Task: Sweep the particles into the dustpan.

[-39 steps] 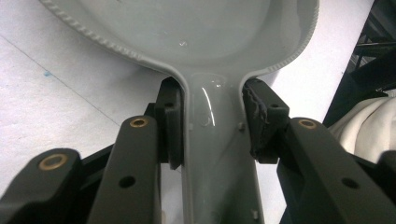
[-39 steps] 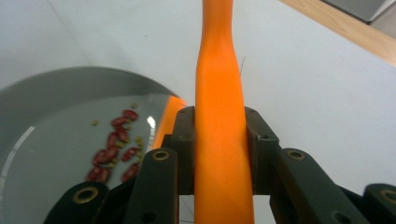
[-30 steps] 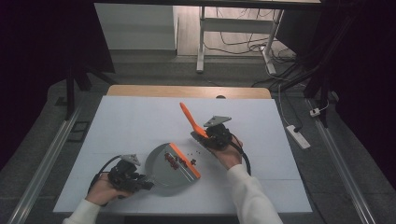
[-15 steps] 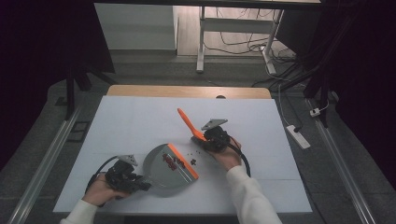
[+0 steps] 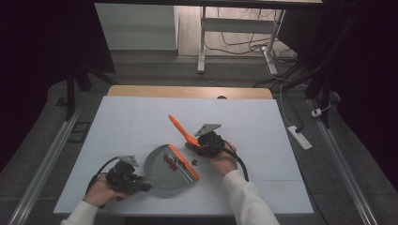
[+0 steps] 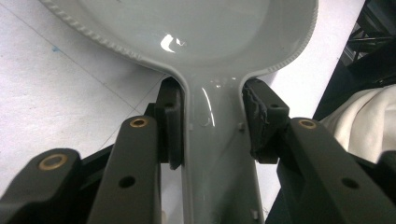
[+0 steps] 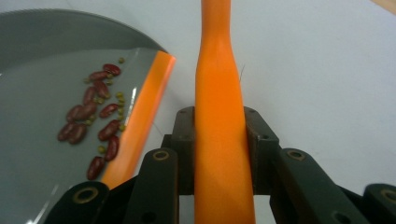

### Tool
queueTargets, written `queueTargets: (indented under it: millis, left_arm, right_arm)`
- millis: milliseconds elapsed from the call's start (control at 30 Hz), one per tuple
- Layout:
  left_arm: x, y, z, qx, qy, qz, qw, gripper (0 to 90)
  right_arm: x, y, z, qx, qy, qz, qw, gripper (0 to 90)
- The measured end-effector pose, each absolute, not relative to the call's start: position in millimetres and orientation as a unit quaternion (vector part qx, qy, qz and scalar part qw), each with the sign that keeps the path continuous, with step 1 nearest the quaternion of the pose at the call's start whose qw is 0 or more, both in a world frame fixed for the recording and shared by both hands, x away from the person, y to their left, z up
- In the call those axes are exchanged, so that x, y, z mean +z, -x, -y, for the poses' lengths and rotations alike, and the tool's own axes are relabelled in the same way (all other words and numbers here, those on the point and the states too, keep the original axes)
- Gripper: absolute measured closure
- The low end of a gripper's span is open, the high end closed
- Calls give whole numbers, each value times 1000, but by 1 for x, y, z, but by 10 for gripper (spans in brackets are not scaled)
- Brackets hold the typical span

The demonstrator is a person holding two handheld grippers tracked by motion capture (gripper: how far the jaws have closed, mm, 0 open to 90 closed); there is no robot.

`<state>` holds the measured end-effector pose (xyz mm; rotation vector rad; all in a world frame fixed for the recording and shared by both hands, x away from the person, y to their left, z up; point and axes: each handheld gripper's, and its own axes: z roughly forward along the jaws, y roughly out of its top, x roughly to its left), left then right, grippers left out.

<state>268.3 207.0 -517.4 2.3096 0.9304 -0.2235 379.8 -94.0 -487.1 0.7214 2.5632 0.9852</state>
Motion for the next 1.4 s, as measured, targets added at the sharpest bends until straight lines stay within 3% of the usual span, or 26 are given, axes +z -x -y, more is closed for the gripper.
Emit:
queueTargets:
  millis: [900,1267,1400]
  left_arm:
    - [-519,-269,-206,-87,-879,-353,310,619]
    - [-520,-269,-206,-87,-879,-353,309,619]
    - [-520,-269,-206,-87,-879,-353,309,618]
  right_arm:
    - [-492,-362,68,368,-238,-888,137,699]
    - [-485,-351,56,412,-217,-880,94,699]
    - [-476,-352,59,431,-223,-867,110,699]
